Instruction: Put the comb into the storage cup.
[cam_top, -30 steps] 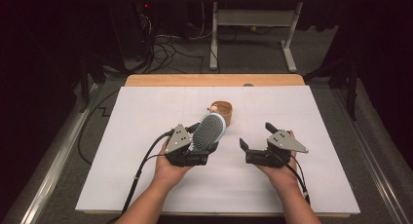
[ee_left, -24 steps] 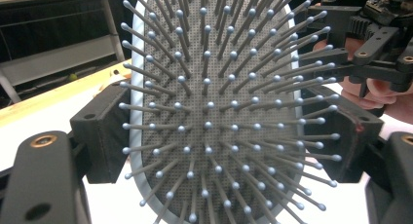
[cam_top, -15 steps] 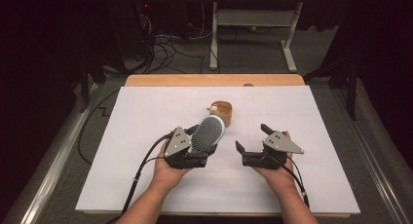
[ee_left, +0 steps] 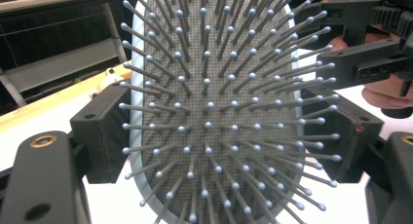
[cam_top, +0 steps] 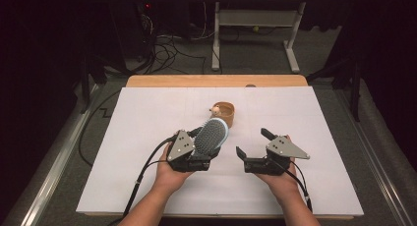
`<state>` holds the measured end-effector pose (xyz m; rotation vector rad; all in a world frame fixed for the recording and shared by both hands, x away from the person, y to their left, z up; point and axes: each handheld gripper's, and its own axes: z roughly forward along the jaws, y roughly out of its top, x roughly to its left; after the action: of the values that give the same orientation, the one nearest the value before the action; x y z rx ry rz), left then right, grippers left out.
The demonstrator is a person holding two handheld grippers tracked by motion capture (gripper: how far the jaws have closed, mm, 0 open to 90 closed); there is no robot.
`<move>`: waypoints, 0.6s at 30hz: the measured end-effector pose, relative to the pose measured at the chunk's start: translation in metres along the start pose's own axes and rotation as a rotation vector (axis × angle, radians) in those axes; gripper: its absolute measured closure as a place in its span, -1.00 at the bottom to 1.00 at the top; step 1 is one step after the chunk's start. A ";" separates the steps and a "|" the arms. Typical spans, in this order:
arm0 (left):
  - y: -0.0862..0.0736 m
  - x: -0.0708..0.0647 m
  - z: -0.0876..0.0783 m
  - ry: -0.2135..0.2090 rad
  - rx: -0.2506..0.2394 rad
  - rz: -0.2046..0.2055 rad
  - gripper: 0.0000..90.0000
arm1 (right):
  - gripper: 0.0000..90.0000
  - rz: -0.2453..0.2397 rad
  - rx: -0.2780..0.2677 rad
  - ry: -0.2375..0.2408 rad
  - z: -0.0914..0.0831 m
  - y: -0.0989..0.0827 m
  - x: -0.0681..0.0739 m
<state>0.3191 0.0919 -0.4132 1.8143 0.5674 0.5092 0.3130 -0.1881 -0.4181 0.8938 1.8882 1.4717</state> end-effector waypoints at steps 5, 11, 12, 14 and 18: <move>0.000 -0.001 0.002 0.002 -0.003 0.005 -0.55 | -0.99 0.016 -0.002 0.026 -0.001 0.004 0.002; 0.000 -0.006 0.007 -0.010 0.005 0.009 -0.55 | -0.96 0.048 -0.028 0.068 -0.002 0.011 0.005; 0.000 -0.007 0.008 -0.012 0.006 0.007 -0.55 | -0.96 0.055 -0.030 0.073 -0.002 0.013 0.006; 0.000 -0.008 0.010 -0.016 0.011 0.010 -0.55 | -0.96 0.051 -0.036 0.075 -0.003 0.015 0.007; 0.001 -0.008 0.012 -0.011 0.008 -0.003 -0.55 | -0.96 0.057 -0.043 0.092 -0.004 0.018 0.009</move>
<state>0.3200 0.0774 -0.4160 1.8230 0.5648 0.4952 0.3072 -0.1801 -0.4002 0.8803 1.9029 1.6062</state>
